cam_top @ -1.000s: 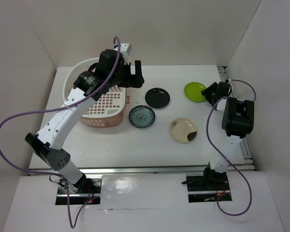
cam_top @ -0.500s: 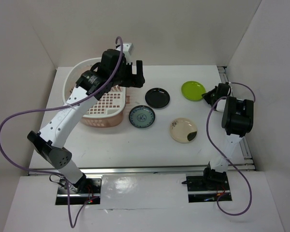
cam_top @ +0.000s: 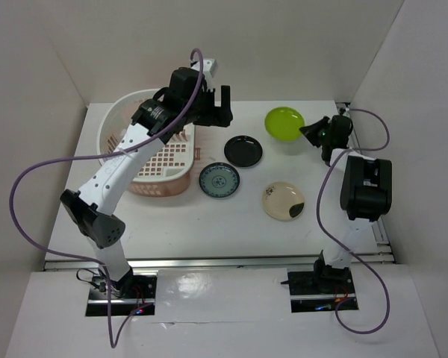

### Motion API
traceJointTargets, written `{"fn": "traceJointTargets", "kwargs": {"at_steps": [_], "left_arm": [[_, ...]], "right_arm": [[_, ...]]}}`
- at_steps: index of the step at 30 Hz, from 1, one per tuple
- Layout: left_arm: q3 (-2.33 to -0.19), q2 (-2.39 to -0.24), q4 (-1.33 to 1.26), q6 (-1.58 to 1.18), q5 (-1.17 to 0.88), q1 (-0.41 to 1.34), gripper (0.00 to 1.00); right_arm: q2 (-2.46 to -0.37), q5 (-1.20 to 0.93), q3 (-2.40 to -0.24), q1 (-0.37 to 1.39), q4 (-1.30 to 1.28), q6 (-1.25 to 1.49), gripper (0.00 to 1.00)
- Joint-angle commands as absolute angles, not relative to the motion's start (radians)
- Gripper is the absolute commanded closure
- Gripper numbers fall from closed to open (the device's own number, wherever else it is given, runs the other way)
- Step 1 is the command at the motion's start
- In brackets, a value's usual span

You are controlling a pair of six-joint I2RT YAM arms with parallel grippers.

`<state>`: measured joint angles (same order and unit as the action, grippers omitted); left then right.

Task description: Load the plates into the dish rack

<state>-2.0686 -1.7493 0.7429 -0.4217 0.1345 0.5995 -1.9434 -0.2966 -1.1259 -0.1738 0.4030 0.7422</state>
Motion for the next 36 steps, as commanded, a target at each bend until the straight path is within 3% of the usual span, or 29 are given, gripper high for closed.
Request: {"fn": "traceJointTargets", "kwargs": {"at_steps": [1, 9, 15, 22, 29, 33, 36], "left_arm": [[-2.147, -1.805, 0.744, -0.425, 0.115, 0.603, 0.00], [-2.341, -1.977, 0.753, -0.403, 0.043, 0.580, 0.00], [-2.373, -2.013, 0.730, -0.403, -0.049, 0.560, 0.00], [-2.096, -1.873, 0.508, -0.402, -0.036, 0.560, 0.00], [-2.096, -1.884, 0.535, -0.390, 0.008, 0.560, 0.00], [-2.086, -1.884, 0.517, -0.390, -0.005, 0.569, 0.08], [-2.086, -1.884, 0.517, -0.390, -0.005, 0.578, 0.23]], "right_arm": [[-1.755, -0.351, -1.125, -0.161, 0.590, 0.741, 1.00], [-1.710, -0.790, -1.123, -0.103, 0.715, 0.690, 1.00], [-1.690, -0.776, -1.203, -0.017, 0.551, 0.566, 1.00], [-1.690, -0.845, -1.193, -0.017, 0.698, 0.682, 1.00], [-1.710, -0.908, -1.226, 0.003, 0.787, 0.764, 1.00], [-1.730, -0.929, -1.249, 0.026, 0.787, 0.764, 1.00], [-1.740, -0.930, -1.259, 0.037, 0.787, 0.773, 1.00]]}}
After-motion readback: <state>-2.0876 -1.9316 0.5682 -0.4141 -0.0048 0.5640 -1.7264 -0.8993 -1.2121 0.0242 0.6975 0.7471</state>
